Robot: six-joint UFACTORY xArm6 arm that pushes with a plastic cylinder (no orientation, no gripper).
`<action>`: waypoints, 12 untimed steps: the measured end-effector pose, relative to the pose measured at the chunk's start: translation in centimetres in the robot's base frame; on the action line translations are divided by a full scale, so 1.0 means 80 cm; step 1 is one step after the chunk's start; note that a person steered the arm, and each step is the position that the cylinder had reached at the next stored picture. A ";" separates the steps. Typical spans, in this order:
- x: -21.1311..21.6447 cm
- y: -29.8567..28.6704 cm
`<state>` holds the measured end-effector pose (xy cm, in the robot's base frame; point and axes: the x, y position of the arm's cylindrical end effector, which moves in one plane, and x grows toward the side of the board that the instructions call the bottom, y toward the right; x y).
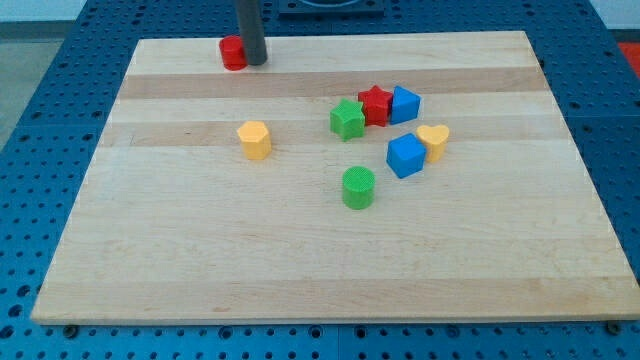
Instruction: Push the red star to the bottom of the red circle
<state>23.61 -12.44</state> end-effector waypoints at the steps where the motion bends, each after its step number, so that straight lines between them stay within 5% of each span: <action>1: -0.001 -0.039; 2: -0.001 -0.045; 8: 0.119 0.307; 12: 0.154 0.279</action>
<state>35.93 9.90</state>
